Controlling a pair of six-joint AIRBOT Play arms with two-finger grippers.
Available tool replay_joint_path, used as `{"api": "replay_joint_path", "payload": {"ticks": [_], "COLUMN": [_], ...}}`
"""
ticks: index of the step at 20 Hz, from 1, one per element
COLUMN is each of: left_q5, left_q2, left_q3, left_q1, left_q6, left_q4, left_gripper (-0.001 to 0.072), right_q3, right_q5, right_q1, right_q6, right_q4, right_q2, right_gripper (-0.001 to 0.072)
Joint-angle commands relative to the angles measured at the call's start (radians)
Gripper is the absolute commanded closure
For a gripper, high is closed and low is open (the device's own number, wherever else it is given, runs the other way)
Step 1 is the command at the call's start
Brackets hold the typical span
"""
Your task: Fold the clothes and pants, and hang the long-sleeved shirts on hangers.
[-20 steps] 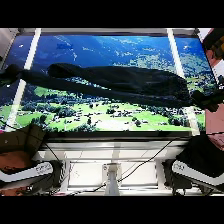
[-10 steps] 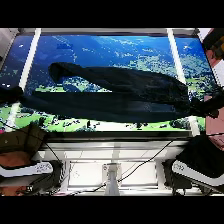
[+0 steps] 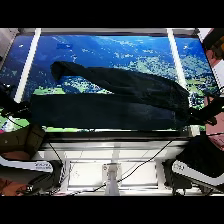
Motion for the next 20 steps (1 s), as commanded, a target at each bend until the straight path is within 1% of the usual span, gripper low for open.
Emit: {"api": "replay_joint_path", "payload": {"ticks": [1, 3, 4, 5, 6, 7, 8, 10, 14, 17, 18, 19, 20], "left_q5": [-0.023, -0.023, -0.022, -0.019, -0.019, -0.019, -0.019, -0.019, -0.018, -0.02, -0.019, -0.018, -0.012], "left_q2": [-0.013, -0.013, -0.013, -0.013, -0.013, -0.013, -0.013, -0.013, -0.013, -0.013, -0.013, -0.013, -0.013], "left_q3": [0.0, 0.0, 0.0, 0.0, 0.0, 0.0, 0.0, 0.001, 0.013, 0.055, 0.066, 0.076, 0.083], "left_q1": [0.0, 0.0, 0.0, 0.0, 0.0, 0.001, 0.0, 0.001, 0.001, 0.001, 0.0, 0.0, 0.0], "left_q6": [0.0, 0.0, 0.002, 0.019, 0.035, 0.035, 0.036, 0.038, 0.037, 0.038, 0.038, 0.038, 0.038], "left_q4": [0.033, 0.033, 0.034, 0.034, 0.034, 0.034, 0.034, 0.035, 0.047, 0.098, 0.114, 0.122, 0.127], "left_gripper": [0.0689, 0.0689, 0.0675, 0.0553, 0.0345, 0.011, 0.0007, 0.0009, 0.0012, 0.0012, 0.0012, 0.0012, 0.0012], "right_q3": [-0.078, -0.081, -0.076, -0.068, -0.057, -0.045, -0.032, 0.002, 0.064, 0.144, 0.185, 0.224, 0.262], "right_q5": [-0.006, -0.048, -0.061, -0.067, -0.067, -0.069, -0.08, -0.154, -0.41, -0.383, -0.352, -0.31, -0.247], "right_q1": [0.0, 0.0, 0.0, 0.0, 0.0, 0.0, 0.0, 0.0, -0.015, -0.115, -0.167, -0.219, -0.274], "right_q6": [-0.002, -0.002, -0.002, -0.002, -0.003, -0.003, -0.003, -0.003, -0.001, -0.003, -0.02, -0.071, -0.154], "right_q4": [-0.019, -0.018, -0.018, -0.018, -0.021, -0.031, -0.042, -0.063, -0.051, 0.014, 0.094, 0.204, 0.34], "right_q2": [-0.001, -0.001, -0.001, -0.001, -0.001, -0.001, -0.001, -0.001, -0.006, -0.076, -0.114, -0.153, -0.198], "right_gripper": [0.0656, 0.0655, 0.0619, 0.0484, 0.0322, 0.0249, 0.0248, 0.0248, 0.0248, 0.0249, 0.0254, 0.0257, 0.0258]}}
